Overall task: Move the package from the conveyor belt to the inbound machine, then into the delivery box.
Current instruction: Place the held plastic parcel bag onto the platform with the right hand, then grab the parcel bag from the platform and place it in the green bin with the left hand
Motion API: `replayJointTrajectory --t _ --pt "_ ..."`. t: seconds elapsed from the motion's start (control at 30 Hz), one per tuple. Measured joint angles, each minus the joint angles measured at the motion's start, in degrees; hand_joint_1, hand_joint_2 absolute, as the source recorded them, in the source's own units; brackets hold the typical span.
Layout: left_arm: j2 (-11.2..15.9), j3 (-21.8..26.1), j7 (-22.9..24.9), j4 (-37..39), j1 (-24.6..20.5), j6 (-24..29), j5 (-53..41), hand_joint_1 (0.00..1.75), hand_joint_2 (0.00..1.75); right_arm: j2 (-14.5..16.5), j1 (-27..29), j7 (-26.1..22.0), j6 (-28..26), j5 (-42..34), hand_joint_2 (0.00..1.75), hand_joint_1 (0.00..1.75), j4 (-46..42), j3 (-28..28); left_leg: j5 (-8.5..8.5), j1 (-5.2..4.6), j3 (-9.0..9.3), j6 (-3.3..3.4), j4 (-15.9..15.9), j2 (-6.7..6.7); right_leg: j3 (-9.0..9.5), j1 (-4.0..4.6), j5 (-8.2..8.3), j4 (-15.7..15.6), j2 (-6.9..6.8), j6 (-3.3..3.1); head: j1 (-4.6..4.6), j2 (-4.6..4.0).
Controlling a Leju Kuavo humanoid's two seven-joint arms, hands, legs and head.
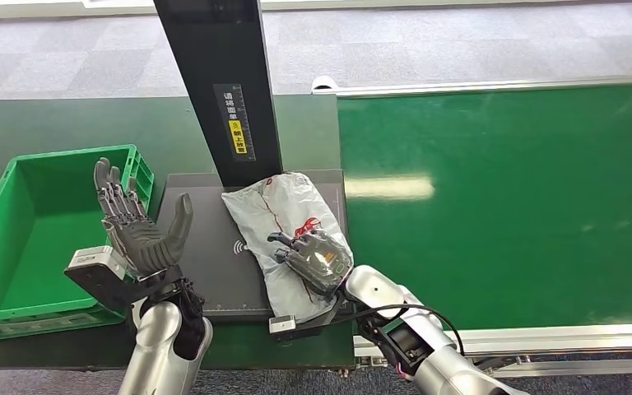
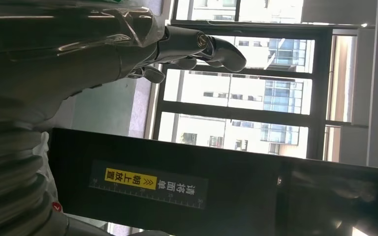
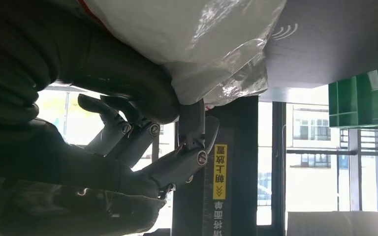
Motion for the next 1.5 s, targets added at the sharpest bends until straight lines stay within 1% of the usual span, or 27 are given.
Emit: replayJointTrajectory --t 0.17,0.3,0.5,1.2,1.5 --pt "0.01 0.01 0.01 0.74 -0.18 -0.73 0.40 0.00 1.75 0.86 -0.05 -2.14 -1.34 -2.87 1.75 1.75 0.23 0.45 0.00 0.00 0.00 0.00 0.00 0.00 0.01 -0.01 0.00 0.00 0.00 0.00 0.01 0.01" --pt "0.01 0.02 0.01 1.53 -0.50 -1.11 0.74 0.00 1.75 1.25 -0.05 -3.24 -1.94 -5.91 1.75 0.00 0.18 0.36 0.00 -0.01 0.00 0.00 0.00 0.00 0.01 -0.01 0.00 0.00 0.00 0.00 0.01 0.01" --pt "0.01 0.08 0.02 2.44 -0.71 -3.05 2.11 0.00 1.75 1.40 -0.10 -3.59 0.08 -10.58 1.75 0.00 0.13 -0.54 0.00 -0.01 0.00 0.00 0.00 0.00 0.00 -0.01 0.00 0.00 0.00 0.00 0.01 0.00" --pt "0.01 0.11 0.00 2.89 -0.76 -3.35 2.21 0.00 1.75 1.40 -0.30 -3.82 0.52 -11.02 1.75 0.00 0.13 -1.37 0.00 -0.01 0.00 0.00 0.00 0.00 0.01 -0.01 0.00 0.00 0.00 0.00 0.00 0.01" --pt "0.03 0.21 0.00 2.93 -0.76 -3.58 2.10 0.00 1.75 1.14 0.17 -5.12 0.60 -15.14 1.75 0.00 -0.03 -3.07 0.00 -0.01 0.00 0.00 0.00 0.00 0.00 -0.01 0.00 -0.01 0.00 0.00 0.00 0.01"
